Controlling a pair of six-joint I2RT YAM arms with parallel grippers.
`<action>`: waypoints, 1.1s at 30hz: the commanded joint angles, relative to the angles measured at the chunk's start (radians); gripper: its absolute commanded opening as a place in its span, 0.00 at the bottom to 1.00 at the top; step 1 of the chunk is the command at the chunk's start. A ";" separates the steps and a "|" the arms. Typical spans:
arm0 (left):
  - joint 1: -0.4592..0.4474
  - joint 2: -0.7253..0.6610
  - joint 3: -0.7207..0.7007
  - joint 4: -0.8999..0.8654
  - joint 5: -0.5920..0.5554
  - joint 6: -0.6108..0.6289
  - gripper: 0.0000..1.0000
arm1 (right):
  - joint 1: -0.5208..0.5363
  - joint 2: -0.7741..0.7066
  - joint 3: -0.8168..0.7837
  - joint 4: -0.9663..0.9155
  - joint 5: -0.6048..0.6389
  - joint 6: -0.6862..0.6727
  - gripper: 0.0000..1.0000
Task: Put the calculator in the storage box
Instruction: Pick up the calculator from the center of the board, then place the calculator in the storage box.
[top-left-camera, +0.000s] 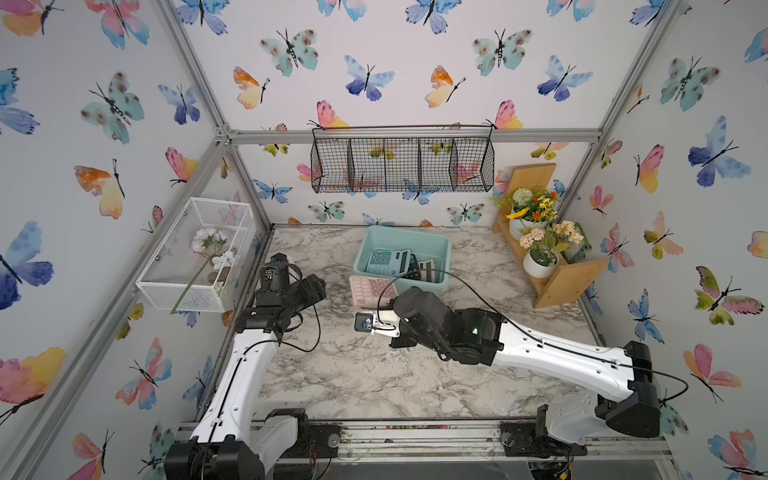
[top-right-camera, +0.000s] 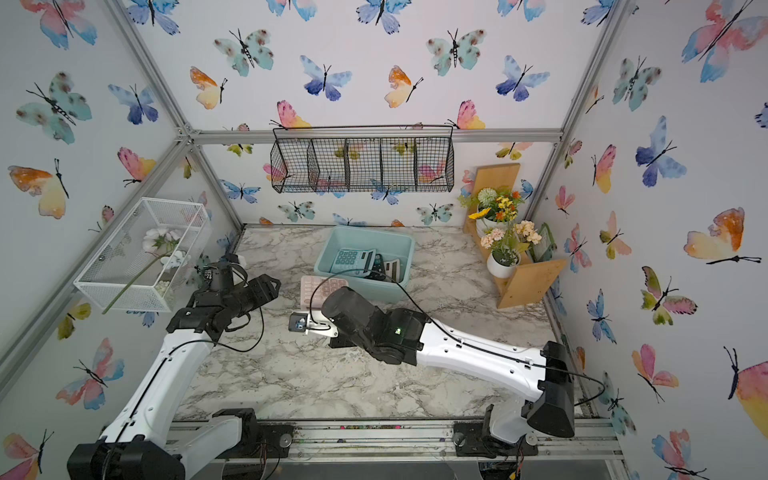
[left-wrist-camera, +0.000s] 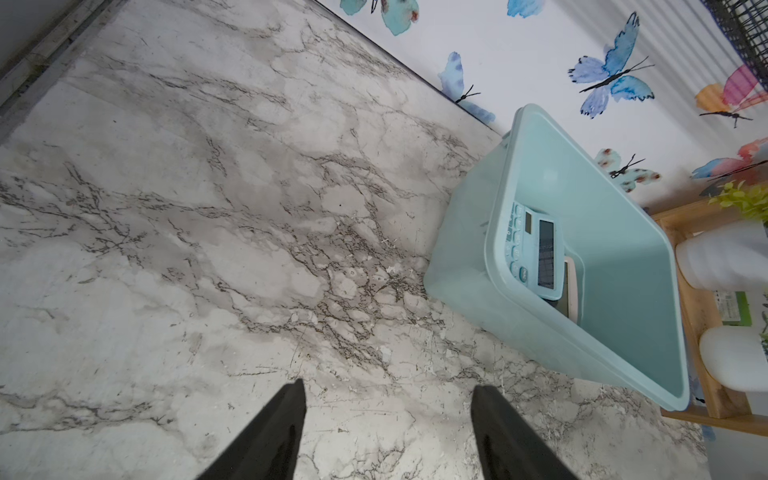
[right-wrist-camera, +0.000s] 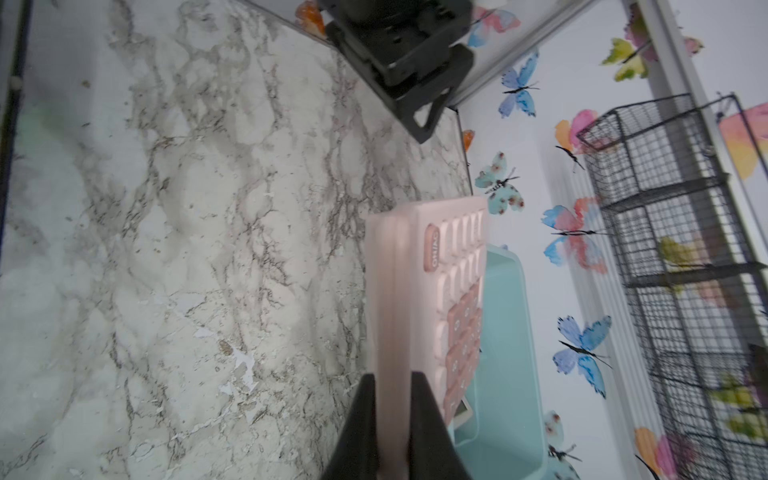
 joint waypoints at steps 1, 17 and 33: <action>0.005 0.026 0.001 0.035 0.053 -0.011 0.68 | -0.060 0.188 0.346 -0.347 0.160 0.365 0.03; 0.006 0.009 0.026 0.007 0.051 -0.009 0.68 | -0.430 0.573 0.898 -0.494 -0.167 0.934 0.01; 0.005 0.021 -0.011 0.037 0.073 -0.018 0.68 | -0.496 0.778 1.002 -0.578 0.003 1.034 0.01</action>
